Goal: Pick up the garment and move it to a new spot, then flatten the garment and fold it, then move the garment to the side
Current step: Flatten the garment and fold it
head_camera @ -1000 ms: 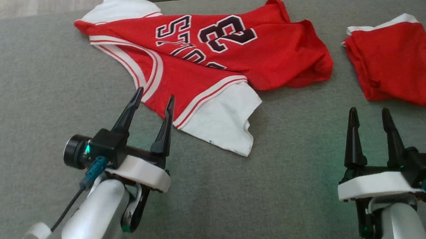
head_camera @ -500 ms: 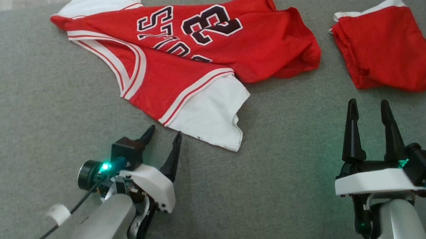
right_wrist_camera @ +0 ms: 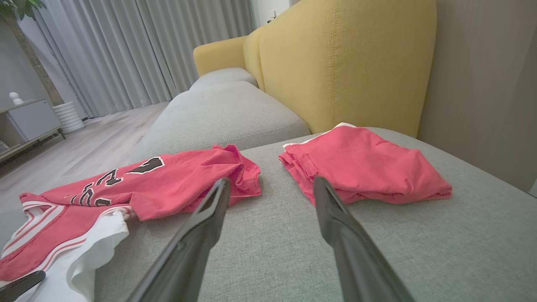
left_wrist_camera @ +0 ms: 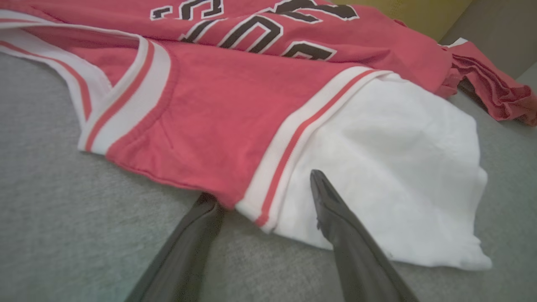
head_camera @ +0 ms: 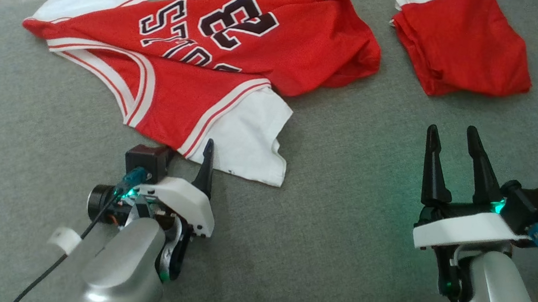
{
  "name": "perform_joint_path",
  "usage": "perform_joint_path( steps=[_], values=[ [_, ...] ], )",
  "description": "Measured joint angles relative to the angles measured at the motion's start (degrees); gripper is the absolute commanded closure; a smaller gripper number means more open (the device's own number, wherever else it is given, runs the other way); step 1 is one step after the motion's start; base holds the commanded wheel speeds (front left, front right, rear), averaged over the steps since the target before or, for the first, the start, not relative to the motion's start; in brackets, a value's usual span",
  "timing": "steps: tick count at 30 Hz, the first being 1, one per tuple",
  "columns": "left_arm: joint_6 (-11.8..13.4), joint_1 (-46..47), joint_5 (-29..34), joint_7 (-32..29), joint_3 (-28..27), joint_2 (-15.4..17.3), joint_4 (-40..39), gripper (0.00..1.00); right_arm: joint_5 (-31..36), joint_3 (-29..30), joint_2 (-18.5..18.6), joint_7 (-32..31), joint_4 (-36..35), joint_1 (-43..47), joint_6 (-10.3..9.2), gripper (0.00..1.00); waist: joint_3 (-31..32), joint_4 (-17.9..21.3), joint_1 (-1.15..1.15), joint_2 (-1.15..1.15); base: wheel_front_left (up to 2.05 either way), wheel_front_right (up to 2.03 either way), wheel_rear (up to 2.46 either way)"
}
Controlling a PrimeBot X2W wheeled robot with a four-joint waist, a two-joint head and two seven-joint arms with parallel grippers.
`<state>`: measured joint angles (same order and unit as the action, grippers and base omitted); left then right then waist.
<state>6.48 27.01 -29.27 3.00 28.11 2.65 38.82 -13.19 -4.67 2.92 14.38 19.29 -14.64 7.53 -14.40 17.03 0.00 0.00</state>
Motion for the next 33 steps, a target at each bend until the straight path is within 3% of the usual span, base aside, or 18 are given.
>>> perform_joint_path(
  steps=[2, 4, 5, 18, 33],
  values=[
    [-0.7, 0.5, -0.2, -0.4, 0.1, 0.0, 0.2, 0.0, 0.0, 0.0, 0.0, 0.0, 0.0, 0.0, 0.0, 0.0, -0.2, 0.5, 0.0, 0.0, 0.0, 0.0, 0.0],
    [-1.4, 1.1, -0.6, -0.4, 0.2, 0.0, 0.4, 0.86, -0.4, -0.1, 0.0, 0.0, 0.0, 0.0, 0.0, 0.0, -0.4, 0.9, 0.0, 0.0, 0.0, 0.0, 0.0],
    [-1.7, 1.3, -0.7, -0.4, 0.2, 0.0, 0.5, 1.0, -0.5, -0.1, 0.0, 0.0, 0.0, 0.0, 0.0, 0.0, -0.4, 1.0, 0.0, 0.0, 0.0, 0.0, 0.0],
    [-1.9, 1.2, -1.6, 8.8, -2.4, 1.5, -1.0, 1.0, 0.2, 0.3, 0.0, 0.0, 0.6, 0.0, 0.0, 0.0, 1.6, -2.1, 0.0, 0.0, 0.0, 0.0, 0.0],
    [0.7, -5.9, -2.6, 7.6, -8.1, 14.0, -11.7, 1.0, 1.2, 0.7, 0.0, 0.0, 4.0, 0.2, 0.0, 0.0, 5.0, -10.2, 0.0, 0.0, 0.0, 0.0, 0.0]
  ],
)
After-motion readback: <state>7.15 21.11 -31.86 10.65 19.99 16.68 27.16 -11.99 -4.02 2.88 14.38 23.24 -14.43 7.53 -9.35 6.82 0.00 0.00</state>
